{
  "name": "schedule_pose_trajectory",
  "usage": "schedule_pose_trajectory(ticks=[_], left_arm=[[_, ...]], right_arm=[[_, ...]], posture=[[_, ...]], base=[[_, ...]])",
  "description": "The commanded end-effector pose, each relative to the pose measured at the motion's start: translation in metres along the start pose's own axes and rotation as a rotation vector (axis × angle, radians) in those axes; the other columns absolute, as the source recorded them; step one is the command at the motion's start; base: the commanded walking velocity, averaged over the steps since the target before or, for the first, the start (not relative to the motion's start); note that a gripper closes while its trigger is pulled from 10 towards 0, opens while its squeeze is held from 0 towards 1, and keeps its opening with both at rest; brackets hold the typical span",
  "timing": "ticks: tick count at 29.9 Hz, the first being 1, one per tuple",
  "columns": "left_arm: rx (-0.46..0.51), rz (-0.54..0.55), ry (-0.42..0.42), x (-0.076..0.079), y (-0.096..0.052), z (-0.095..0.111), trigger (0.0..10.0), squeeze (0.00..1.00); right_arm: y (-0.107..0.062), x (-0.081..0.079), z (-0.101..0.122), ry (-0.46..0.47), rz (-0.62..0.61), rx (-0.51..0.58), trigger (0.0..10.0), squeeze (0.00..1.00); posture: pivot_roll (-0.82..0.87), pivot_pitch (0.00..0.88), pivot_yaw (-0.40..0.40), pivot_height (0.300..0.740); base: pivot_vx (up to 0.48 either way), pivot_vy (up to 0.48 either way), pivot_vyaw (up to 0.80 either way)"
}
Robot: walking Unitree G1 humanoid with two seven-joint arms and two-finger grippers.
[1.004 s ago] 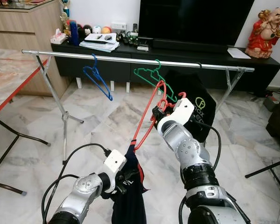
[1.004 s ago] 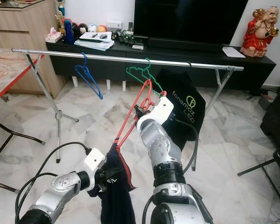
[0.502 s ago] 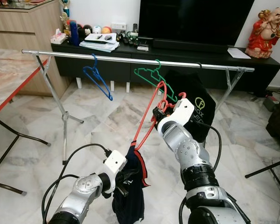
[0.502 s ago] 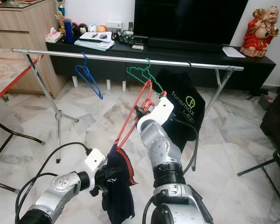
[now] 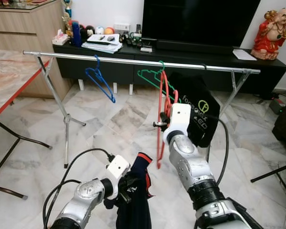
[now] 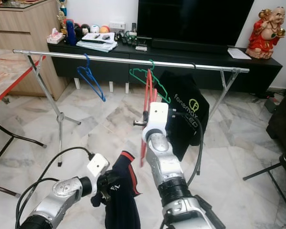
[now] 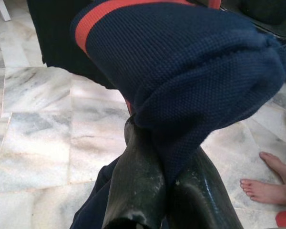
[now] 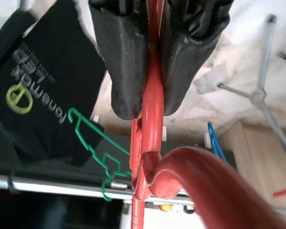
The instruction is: Hang hanger
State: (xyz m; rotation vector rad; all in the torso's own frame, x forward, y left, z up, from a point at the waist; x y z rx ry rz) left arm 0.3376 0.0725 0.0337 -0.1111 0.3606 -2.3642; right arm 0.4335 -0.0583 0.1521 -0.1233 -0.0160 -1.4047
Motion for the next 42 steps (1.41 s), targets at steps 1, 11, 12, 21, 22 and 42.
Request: schedule_pose_trajectory(ticks=[1, 11, 12, 21, 22, 42], left_arm=[[0.017, -0.002, 0.004, 0.001, 0.0, 0.005, 0.0, 0.0], [0.016, 0.278, 0.012, -0.052, -0.019, 0.003, 5.3, 0.0], [0.012, 0.346, 0.015, -0.065, -0.028, 0.0, 10.0, 0.0], [-0.041, 0.71, -0.044, -0.117, -0.09, -0.036, 10.0, 0.0], [-0.036, 0.736, -0.049, -0.119, -0.095, -0.038, 10.0, 0.0], [0.203, 0.714, -0.076, -0.068, -0.12, -0.026, 10.0, 0.0]], right_arm=[[-0.003, -0.011, -0.017, -0.082, 0.059, -0.029, 10.0, 0.0], [-0.021, -0.002, -0.085, 0.116, 0.169, -0.261, 10.0, 0.0], [-0.025, 0.017, -0.097, 0.164, 0.116, -0.288, 10.0, 0.0], [-0.046, 0.069, -0.129, 0.264, -0.005, -0.338, 10.0, 0.0], [-0.048, 0.07, -0.13, 0.275, -0.006, -0.336, 10.0, 0.0], [-0.12, 0.113, -0.136, 0.278, -0.119, -0.109, 10.0, 0.0]], posture=[[-0.02, 0.005, -0.075, 0.74], [-0.02, 0.006, -0.077, 0.74], [-0.03, 0.006, -0.074, 0.74], [-0.03, 0.009, -0.054, 0.74], [-0.03, 0.01, -0.053, 0.74], [-0.04, 0.0, -0.049, 0.74]], base=[[0.0, 0.0, 0.0], [0.0, 0.0, 0.0], [0.0, 0.0, 0.0], [0.0, 0.0, 0.0], [0.0, 0.0, 0.0], [0.0, 0.0, 0.0]])
Point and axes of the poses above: a point about 5 cm out from each wrist's last joint towards the gripper, its own y axis pointing out of the wrist towards the gripper, its own z axis along the axis of the wrist's last joint, x = y × z, the point moved 6 cm from there along y, pointing out of the wrist towards the gripper, and after that the axes turned 2 degrees about y, right-handed, at the moved point
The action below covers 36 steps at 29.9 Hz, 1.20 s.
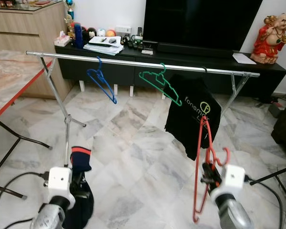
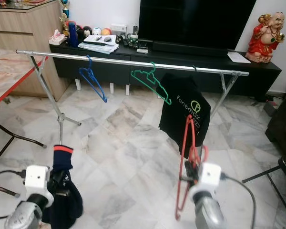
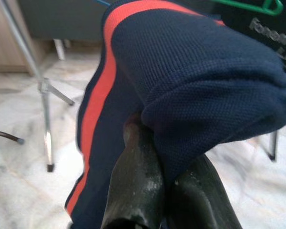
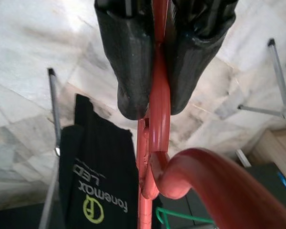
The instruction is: Hang hanger
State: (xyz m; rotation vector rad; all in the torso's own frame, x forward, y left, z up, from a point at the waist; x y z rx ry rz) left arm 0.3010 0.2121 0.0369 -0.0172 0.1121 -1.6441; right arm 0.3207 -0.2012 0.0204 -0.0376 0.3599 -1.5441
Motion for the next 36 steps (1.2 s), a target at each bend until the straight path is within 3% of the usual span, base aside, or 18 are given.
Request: schedule_pose_trajectory(ticks=[1, 7, 11, 15, 20, 26, 36], left_arm=[[0.037, -0.017, 0.011, 0.002, -0.001, 0.008, 10.0, 0.0], [0.021, 0.059, 0.022, -0.013, -0.013, 0.009, 10.0, 0.0], [0.012, 0.101, 0.003, -0.018, -0.01, 0.008, 10.0, 0.0], [0.015, 0.1, 0.011, -0.019, -0.003, 0.011, 10.0, 0.0], [0.018, 0.092, 0.01, -0.018, -0.001, 0.013, 10.0, 0.0], [0.013, 0.099, 0.007, -0.018, 0.0, 0.015, 10.0, 0.0], [0.01, 0.097, -0.008, -0.012, 0.004, 0.015, 10.0, 0.0]], right_arm=[[-0.003, -0.002, 0.014, -0.048, 0.019, 0.06, 10.0, 0.0], [-0.022, 0.011, 0.0, 0.024, -0.083, 0.057, 10.0, 0.0], [-0.02, 0.001, -0.006, -0.004, -0.06, 0.023, 10.0, 0.0], [-0.017, -0.011, 0.001, -0.04, 0.012, 0.042, 10.0, 0.0], [-0.015, -0.015, 0.005, -0.07, 0.037, 0.046, 10.0, 0.0], [-0.012, -0.017, 0.004, -0.058, 0.045, 0.01, 10.0, 0.0], [-0.003, -0.026, 0.012, -0.143, 0.102, 0.004, 10.0, 0.0]], posture=[[-0.04, 0.0, -0.045, 0.74], [-0.04, 0.0, -0.03, 0.74], [-0.04, 0.0, -0.028, 0.74], [-0.04, 0.0, -0.029, 0.74], [-0.04, 0.0, -0.026, 0.74], [-0.04, 0.0, -0.025, 0.74], [-0.05, 0.0, -0.022, 0.74]], base=[[0.0, 0.0, 0.0], [0.0, 0.0, 0.0], [0.064, 0.0, 0.0], [0.29, 0.0, 0.18], [0.32, 0.0, 0.76], [0.329, 0.0, 0.0], [0.335, 0.0, 0.0]])
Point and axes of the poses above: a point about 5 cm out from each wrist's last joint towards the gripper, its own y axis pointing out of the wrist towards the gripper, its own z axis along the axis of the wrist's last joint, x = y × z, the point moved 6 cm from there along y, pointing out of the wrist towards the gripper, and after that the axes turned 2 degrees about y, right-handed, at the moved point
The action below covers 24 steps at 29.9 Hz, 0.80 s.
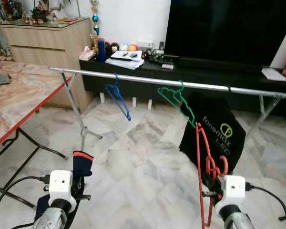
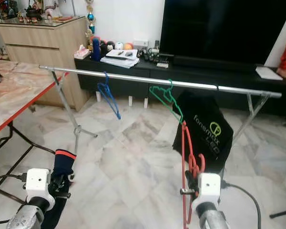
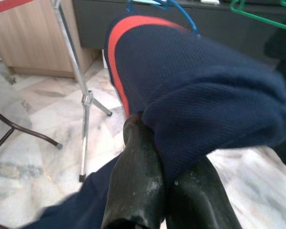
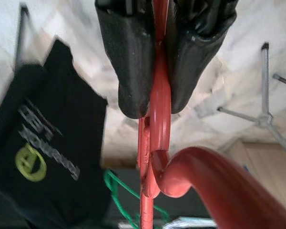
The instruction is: Hang hanger
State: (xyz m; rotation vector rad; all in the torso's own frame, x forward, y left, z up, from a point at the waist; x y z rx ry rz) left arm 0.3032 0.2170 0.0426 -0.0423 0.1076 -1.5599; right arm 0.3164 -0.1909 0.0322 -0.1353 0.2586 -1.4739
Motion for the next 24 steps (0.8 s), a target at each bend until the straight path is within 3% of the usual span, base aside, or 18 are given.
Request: schedule_pose_trajectory(ticks=[1, 6, 8, 24], left_arm=[[0.025, 0.015, 0.01, -0.0058, 0.0036, 0.0096, 10.0, 0.0], [0.025, 0.012, 0.002, -0.0018, 0.0062, 0.0106, 10.0, 0.0], [0.028, 0.013, 0.0, -0.0011, 0.0066, 0.0117, 10.0, 0.0], [0.028, 0.013, 0.0, -0.0011, 0.0066, 0.0117, 10.0, 0.0]], right_arm=[[0.0066, -0.0153, 0.0089, -0.019, 0.053, 0.023, 10.0, 0.0], [0.012, -0.0198, 0.0099, -0.012, 0.074, 0.009, 10.0, 0.0], [0.0136, -0.0197, 0.0042, 0.026, 0.073, -0.017, 10.0, 0.0], [0.0136, -0.0197, 0.0042, 0.026, 0.073, -0.017, 10.0, 0.0]], posture=[[-0.05, 0.0, -0.022, 0.74], [-0.04, 0.0, -0.019, 0.74], [-0.04, 0.0, -0.02, 0.74], [-0.04, 0.0, -0.02, 0.74]], base=[[0.334, 0.0, 0.0], [0.337, 0.0, 0.8], [0.334, 0.0, 0.0], [0.334, 0.0, 0.0]])
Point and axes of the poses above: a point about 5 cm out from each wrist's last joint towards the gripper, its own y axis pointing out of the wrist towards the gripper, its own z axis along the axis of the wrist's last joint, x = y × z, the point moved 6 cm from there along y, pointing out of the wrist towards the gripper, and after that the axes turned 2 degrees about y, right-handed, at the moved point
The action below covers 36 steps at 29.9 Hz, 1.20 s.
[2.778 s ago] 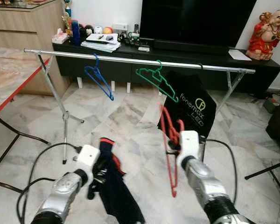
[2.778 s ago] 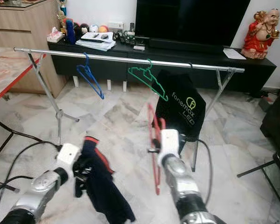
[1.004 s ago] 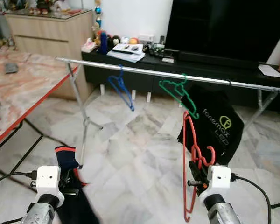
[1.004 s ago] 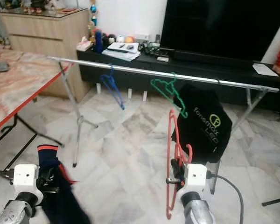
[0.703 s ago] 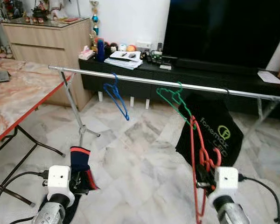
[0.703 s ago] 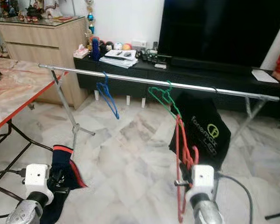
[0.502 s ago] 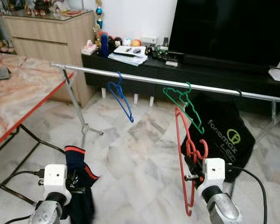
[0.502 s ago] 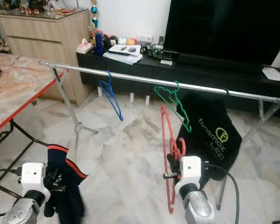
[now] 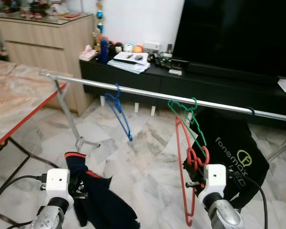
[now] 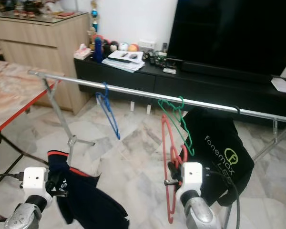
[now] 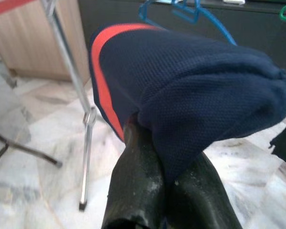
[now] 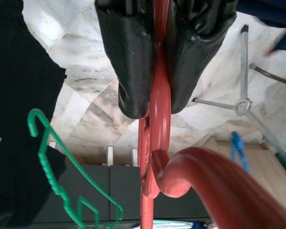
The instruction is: Hang hanger
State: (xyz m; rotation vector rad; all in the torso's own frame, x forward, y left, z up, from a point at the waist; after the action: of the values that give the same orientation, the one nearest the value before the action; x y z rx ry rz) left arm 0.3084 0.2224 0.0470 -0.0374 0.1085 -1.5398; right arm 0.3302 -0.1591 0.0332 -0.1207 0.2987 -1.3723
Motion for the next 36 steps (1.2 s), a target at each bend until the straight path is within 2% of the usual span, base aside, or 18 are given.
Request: schedule_pose_trajectory(ticks=[1, 14, 15, 16, 17, 22, 26, 32, 36], left_arm=[[0.027, -0.007, -0.003, 0.004, 0.002, 0.007, 10.0, 0.0], [0.027, -0.007, -0.003, 0.004, 0.002, 0.007, 10.0, 0.0], [0.034, -0.011, -0.004, 0.005, 0.005, 0.011, 10.0, 0.0], [0.034, -0.011, -0.004, 0.005, 0.005, 0.011, 10.0, 0.0], [0.045, -0.019, -0.004, 0.005, 0.009, 0.017, 10.0, 0.0], [0.046, -0.025, -0.004, 0.007, 0.011, 0.018, 10.0, 0.0], [0.051, -0.038, -0.01, 0.009, 0.012, 0.019, 10.0, 0.0], [0.046, -0.05, -0.005, 0.012, 0.014, 0.019, 10.0, 0.0], [0.042, -0.054, 0.003, 0.013, 0.015, 0.019, 10.0, 0.0]], right_arm=[[-0.004, 0.011, 0.002, 0.001, -0.029, 0.007, 10.0, 0.0], [-0.004, 0.011, 0.002, 0.001, -0.029, 0.007, 10.0, 0.0], [0.01, 0.0, -0.006, -0.027, 0.021, -0.046, 10.0, 0.0], [0.01, 0.0, -0.006, -0.027, 0.021, -0.046, 10.0, 0.0], [0.026, -0.016, -0.016, -0.062, 0.09, -0.12, 10.0, 0.0], [0.028, -0.007, -0.026, -0.035, 0.04, -0.179, 10.0, 0.0], [0.032, -0.011, -0.03, -0.022, 0.063, -0.199, 10.0, 0.0], [0.047, -0.014, -0.02, -0.04, 0.055, -0.18, 10.0, 0.0], [0.064, -0.016, 0.004, -0.033, -0.016, -0.142, 10.0, 0.0]], posture=[[-0.04, 0.0, -0.02, 0.74], [-0.04, 0.0, -0.02, 0.74], [-0.02, 0.007, 0.0, 0.74], [-0.02, 0.007, 0.0, 0.74], [-0.02, 0.006, 0.002, 0.74], [-0.02, 0.003, 0.005, 0.74], [-0.02, 0.005, 0.008, 0.74], [-0.02, 0.007, 0.014, 0.74], [0.0, 0.005, 0.008, 0.74]], base=[[0.334, 0.0, 0.0], [0.334, 0.0, 0.0], [0.334, 0.0, 0.8], [0.334, 0.0, 0.8], [0.334, 0.0, 0.8], [0.266, 0.0, 0.0], [0.0, 0.0, 0.0], [0.0, 0.0, 0.0], [0.0, 0.0, 0.0]])
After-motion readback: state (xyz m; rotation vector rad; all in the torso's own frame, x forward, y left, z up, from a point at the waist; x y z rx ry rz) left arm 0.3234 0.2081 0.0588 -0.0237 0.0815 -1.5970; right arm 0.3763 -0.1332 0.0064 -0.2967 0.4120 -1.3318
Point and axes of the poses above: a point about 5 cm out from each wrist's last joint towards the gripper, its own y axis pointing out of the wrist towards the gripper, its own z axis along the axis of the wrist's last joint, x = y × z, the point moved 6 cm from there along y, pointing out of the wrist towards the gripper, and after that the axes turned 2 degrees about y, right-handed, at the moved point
